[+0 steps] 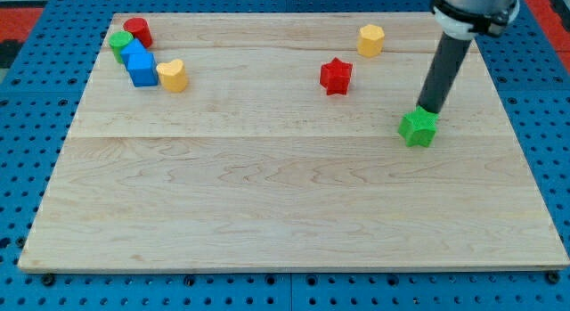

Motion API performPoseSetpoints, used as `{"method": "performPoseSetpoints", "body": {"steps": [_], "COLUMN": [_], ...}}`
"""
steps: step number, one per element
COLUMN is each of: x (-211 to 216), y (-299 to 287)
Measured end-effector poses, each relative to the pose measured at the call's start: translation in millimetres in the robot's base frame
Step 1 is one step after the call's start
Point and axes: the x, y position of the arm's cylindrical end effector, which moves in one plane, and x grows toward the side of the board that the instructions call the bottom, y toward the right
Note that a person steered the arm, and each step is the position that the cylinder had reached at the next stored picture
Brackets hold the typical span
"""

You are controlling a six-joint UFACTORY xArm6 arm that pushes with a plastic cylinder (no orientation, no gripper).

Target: Push blue cube to the center

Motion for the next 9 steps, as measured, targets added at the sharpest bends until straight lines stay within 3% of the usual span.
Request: {"method": "performPoseSetpoints", "body": {"steps": [2,4,5,6,7,9], "x": [-1,14,-22,-53,-54,-90], "y": [-162,-360,-423,-437,-389,-370]}}
